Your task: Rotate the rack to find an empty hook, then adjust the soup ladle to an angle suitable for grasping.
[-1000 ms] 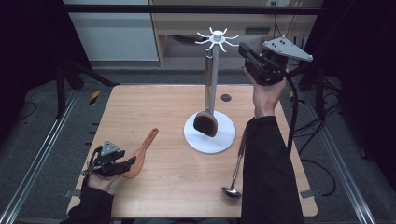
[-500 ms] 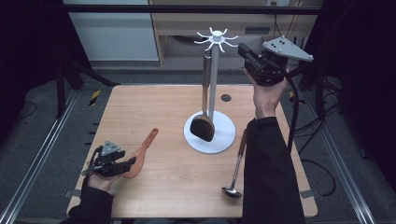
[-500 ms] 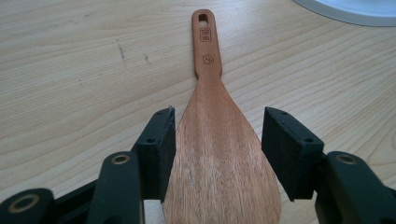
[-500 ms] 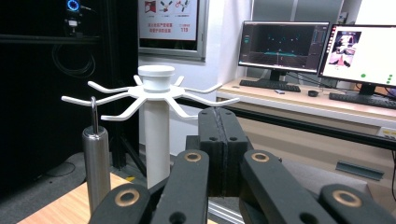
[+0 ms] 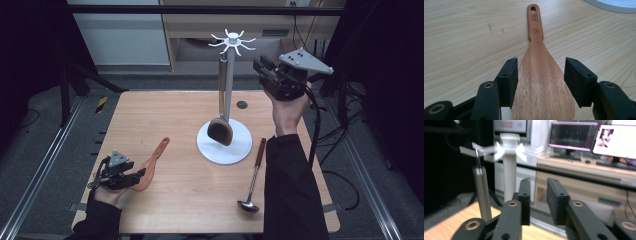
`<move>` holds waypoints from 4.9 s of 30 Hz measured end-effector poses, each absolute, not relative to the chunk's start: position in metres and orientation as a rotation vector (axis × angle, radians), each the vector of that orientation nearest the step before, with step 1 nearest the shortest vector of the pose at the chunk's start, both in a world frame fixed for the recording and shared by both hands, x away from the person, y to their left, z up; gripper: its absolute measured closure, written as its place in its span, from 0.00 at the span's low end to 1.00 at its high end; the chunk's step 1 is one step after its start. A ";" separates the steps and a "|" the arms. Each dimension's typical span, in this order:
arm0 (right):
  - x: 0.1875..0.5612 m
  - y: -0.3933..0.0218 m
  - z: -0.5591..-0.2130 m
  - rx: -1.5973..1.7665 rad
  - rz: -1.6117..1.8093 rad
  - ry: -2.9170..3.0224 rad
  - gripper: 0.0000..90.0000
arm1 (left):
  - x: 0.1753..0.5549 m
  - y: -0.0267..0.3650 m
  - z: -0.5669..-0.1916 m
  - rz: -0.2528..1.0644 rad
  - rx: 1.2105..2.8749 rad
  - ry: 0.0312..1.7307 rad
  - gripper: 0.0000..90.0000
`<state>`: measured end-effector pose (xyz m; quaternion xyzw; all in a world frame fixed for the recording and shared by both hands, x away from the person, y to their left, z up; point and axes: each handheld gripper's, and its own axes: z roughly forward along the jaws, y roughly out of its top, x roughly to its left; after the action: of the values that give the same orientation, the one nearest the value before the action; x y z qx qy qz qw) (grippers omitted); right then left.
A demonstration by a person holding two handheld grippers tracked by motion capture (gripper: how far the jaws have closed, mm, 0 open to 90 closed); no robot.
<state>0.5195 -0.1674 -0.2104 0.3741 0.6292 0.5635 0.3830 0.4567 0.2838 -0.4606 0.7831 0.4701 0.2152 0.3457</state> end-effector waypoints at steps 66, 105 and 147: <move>0.466 -0.194 -0.472 1.607 0.885 2.139 0.62 | 0.451 0.298 -0.465 0.508 2.020 1.325 0.51; 0.483 -0.189 -0.479 1.721 0.727 2.204 0.77 | 0.453 0.297 -0.466 0.486 2.039 1.331 0.51; 0.487 -0.238 -0.469 1.693 0.542 2.252 0.93 | 0.454 0.298 -0.467 0.463 2.046 1.335 0.50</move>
<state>0.4867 -0.2380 -0.4690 0.5845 0.7777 0.1871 0.1358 0.4542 0.2976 -0.4670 0.7790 0.5085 0.1762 0.3219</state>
